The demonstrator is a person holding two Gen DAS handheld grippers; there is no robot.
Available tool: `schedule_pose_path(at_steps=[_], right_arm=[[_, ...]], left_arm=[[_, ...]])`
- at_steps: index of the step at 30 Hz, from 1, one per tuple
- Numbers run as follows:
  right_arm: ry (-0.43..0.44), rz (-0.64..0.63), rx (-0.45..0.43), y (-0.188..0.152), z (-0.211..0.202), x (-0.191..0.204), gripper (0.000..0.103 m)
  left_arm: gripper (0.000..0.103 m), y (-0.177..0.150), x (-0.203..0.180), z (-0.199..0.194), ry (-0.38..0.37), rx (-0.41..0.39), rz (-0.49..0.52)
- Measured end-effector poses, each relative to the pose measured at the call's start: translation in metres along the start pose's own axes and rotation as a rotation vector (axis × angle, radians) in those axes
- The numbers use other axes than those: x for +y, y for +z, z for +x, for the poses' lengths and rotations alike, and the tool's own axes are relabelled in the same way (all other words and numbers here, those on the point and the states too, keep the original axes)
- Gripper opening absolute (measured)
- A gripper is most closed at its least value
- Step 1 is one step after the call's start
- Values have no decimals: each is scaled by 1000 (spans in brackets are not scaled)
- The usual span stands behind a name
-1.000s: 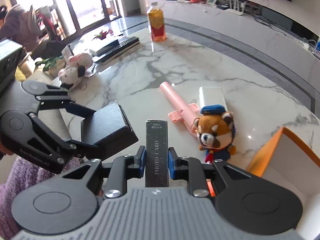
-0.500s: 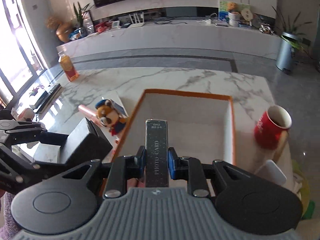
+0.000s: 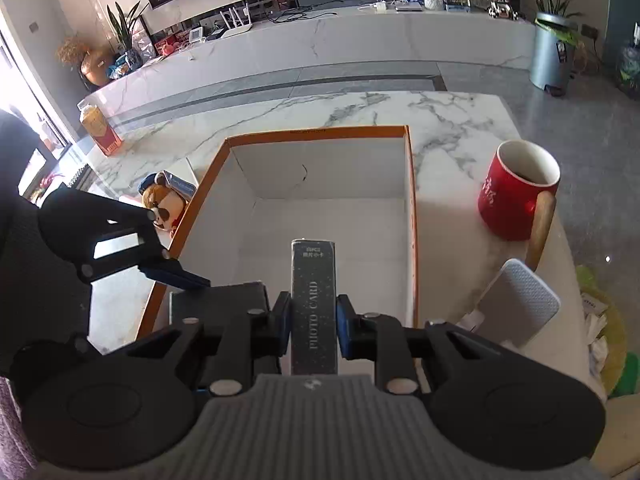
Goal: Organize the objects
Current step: 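Carry the black box and PHOTO CARD box over the shoebox with both tools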
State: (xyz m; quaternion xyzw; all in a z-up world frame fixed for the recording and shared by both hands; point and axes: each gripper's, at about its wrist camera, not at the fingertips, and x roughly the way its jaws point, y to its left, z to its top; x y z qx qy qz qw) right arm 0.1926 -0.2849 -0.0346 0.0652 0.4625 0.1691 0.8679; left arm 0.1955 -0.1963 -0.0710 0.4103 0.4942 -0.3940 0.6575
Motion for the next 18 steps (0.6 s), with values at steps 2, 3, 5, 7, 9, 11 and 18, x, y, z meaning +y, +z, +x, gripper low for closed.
schedule_pose_path(at_steps=[2,3,5,7,9,11,18], right_arm=[[11,5,7,-2,5,-1,24],[14,5,13,-3,8,-2,24],[14,1,26,-6,14,-1,24],[11,3,44,-8,20,-2,24],[7,-12,64,-10,26,0,24],[-3,-37,86,-15,33,5,24],[-9,-92,162,-20,54,17,24]], left_arm=[[87,5,0,9,-18,39,26],[87,7,-1,12,-28,51,33],[87,8,1,20,-48,68,35],[87,7,1,25,-58,75,42],[87,6,1,28,-66,76,45],[88,3,1,31,-72,72,43],[89,-5,4,37,-88,27,45]])
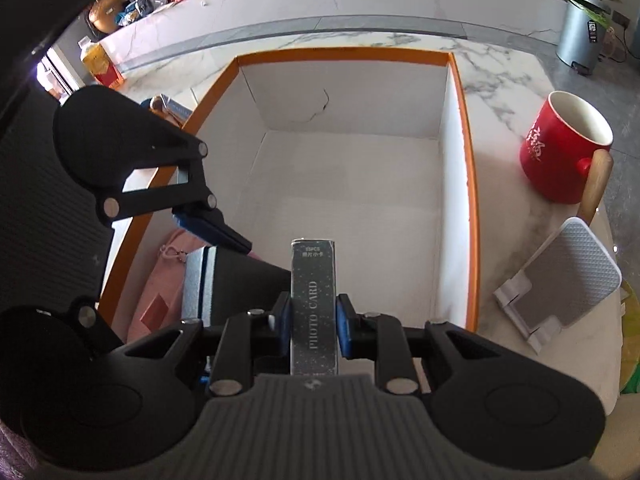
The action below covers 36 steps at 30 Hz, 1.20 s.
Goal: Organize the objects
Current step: 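Carry the black box and PHOTO CARD box over the shoebox with both tools, then lower both boxes into the shoebox beside the backpack and open both tools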
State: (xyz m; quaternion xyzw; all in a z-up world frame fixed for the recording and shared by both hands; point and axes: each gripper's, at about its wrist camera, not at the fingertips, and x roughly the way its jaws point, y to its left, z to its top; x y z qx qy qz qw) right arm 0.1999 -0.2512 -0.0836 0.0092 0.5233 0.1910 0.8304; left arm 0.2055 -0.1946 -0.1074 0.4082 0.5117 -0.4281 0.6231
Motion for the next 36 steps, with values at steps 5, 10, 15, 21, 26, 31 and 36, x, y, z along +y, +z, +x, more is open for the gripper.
schedule_pose_path(at_steps=[5,10,15,21,26,31,36], right_arm=[[-1,14,35,2,5,-1,24],[-16,23,72,3,11,0,24],[-45,29,49,8,5,0,24],[-50,54,32,11,-7,-5,24],[-27,63,66,6,8,-4,24],[-45,41,50,12,18,-5,24],[-42,53,69,17,30,-9,24]], left_arm=[[89,-18,3,-4,-17,-77,-13],[89,-35,-3,-12,-33,-141,2],[90,-26,1,-9,-21,-151,-9],[90,-12,-3,-11,-37,-174,-38],[87,-18,-2,-19,-45,-194,-66],[84,-30,4,-24,-45,-239,-125],[85,-21,20,-16,-60,-238,-173]])
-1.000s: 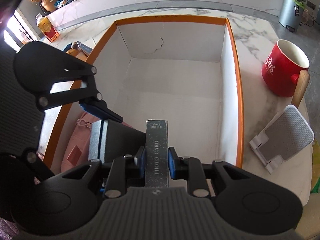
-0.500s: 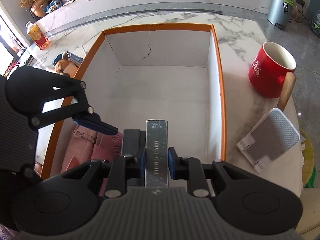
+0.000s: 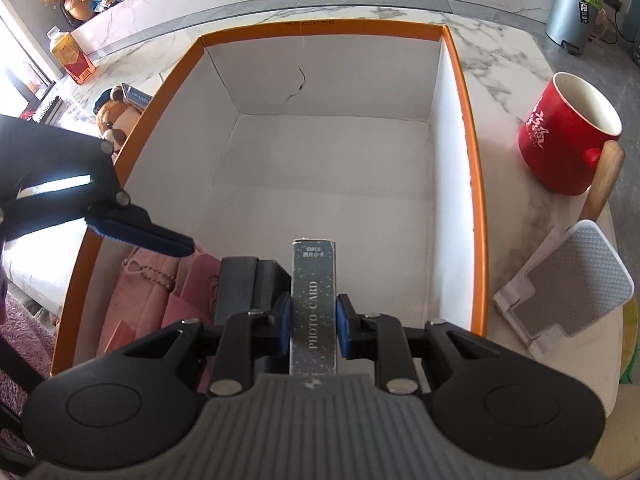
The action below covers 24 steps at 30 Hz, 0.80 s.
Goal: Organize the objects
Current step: 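Lower both boxes into the shoebox beside the backpack and open both tools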
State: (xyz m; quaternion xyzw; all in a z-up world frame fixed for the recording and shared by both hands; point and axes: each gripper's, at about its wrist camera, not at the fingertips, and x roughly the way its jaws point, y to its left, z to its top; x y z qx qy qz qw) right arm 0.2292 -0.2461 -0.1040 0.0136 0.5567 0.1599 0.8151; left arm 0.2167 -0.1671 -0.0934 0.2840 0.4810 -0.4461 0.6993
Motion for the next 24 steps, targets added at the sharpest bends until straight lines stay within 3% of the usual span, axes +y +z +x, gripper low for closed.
schedule_pose_path(at_steps=[8,14,24], right_arm=[[36,81,61,-8,-1,-5,24],[52,129,121,-6,-1,-8,25],[96,182,174,-6,-1,-13,29]], left_arm=[[86,5,5,14,-101,42,22],[79,8,4,12,-198,96,62],[78,2,4,9,-227,90,63]])
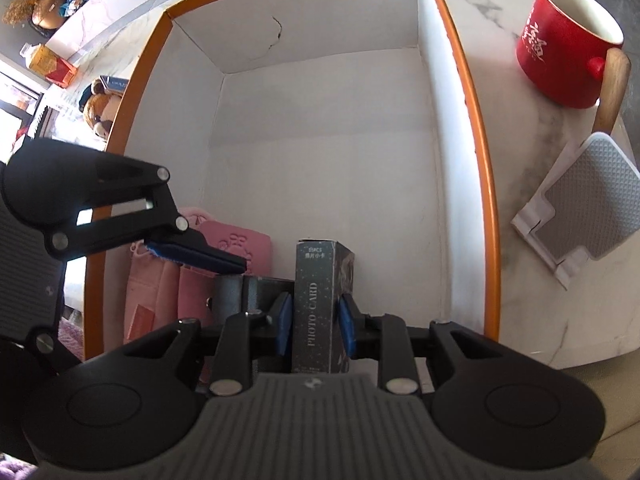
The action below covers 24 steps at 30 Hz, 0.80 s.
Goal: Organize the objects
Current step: 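Lower both boxes into the shoebox beside the backpack and open both tools, then withdraw both tools and move toward the cardboard box and yellow toy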
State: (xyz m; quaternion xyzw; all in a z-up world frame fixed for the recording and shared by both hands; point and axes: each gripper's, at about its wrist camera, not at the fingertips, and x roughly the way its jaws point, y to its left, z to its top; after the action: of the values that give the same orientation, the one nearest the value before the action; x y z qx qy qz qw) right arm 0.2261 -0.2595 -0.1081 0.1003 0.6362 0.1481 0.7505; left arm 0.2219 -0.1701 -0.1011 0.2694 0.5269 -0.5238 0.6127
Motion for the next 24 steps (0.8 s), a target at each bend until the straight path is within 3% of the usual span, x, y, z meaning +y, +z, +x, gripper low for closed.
schedule_pose_path(at_steps=[7,13,24], right_arm=[[-13,5,19,0,0,-1,26],[-23,-14,19,-3,-6,-1,24],[-52,-112,-113,-16,-46,14,26]], left_arm=[[79,-9,-4,-19,18,-81,-46],[79,-27,-13,-44,85,-156,-117],[74,-59,-35,-96,248,-338,-308]])
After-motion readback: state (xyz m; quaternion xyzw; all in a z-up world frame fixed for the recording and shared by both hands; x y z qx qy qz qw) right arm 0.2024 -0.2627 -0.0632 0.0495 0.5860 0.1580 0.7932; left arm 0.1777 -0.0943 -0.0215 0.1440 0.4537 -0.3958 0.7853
